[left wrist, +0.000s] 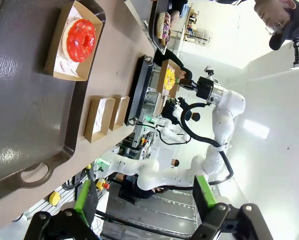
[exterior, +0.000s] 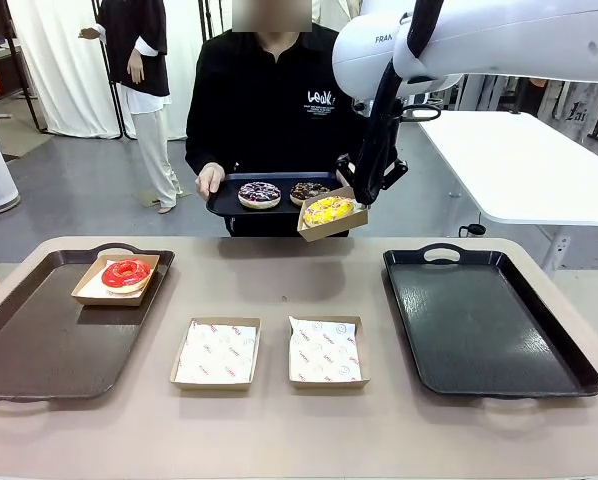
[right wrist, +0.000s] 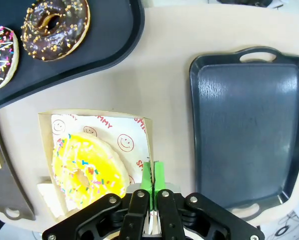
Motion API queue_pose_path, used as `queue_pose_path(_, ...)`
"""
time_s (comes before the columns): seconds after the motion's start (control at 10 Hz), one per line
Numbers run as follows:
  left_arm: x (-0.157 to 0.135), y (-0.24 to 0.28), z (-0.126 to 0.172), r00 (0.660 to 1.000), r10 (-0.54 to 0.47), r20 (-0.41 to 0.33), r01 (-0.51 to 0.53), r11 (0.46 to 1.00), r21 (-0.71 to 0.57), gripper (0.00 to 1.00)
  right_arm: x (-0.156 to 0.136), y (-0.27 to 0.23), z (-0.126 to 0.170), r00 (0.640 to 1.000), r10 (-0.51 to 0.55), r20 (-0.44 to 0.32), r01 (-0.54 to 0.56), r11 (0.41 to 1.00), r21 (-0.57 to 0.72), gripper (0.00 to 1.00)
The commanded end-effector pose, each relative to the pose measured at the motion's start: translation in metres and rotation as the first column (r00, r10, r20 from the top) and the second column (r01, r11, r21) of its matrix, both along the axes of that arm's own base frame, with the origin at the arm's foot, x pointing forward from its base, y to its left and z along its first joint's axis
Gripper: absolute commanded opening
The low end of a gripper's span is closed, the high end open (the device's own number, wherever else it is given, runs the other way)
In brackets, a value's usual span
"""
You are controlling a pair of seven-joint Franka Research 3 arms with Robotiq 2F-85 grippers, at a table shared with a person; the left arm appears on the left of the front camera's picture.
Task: Individually package the donuts and arrange them on the tray.
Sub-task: Place the picked Paper togo box on the Handle tray while simultaneously picking up another Paper togo box from the table with the other hand.
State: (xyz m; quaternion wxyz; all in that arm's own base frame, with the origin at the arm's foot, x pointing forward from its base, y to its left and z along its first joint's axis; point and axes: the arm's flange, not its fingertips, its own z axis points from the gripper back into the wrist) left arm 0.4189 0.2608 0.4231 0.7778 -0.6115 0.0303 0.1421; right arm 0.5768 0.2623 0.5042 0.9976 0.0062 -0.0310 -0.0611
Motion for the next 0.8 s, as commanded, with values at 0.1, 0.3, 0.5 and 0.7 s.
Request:
queue_pose_path(0.1,-0.011,-0.03,0.027,0.991,-0.127,-0.036,0.131,0.986,0.105,1.0,-0.013,-0.011,0.009,0.999,0.034,0.026,-0.035,0.999,0.027,0.02)
queue_pose_path(0.3,-0.016,-0.066,0.061,0.965,-0.24,-0.108,0.258,0.944,0.204,1.0,-0.049,-0.05,0.022,0.996,0.052,0.069,-0.056,0.997,0.061,0.02)
queue_pose_path(0.5,-0.008,-0.107,0.088,0.94,-0.295,-0.174,0.334,0.901,0.277,1.0,-0.081,-0.099,0.023,0.993,0.044,0.109,-0.049,0.998,0.044,0.02)
queue_pose_path(0.7,-0.012,-0.155,0.101,0.901,-0.347,-0.259,0.421,0.84,0.341,1.0,-0.098,-0.144,0.009,0.994,0.064,0.085,-0.064,0.998,0.005,0.02)
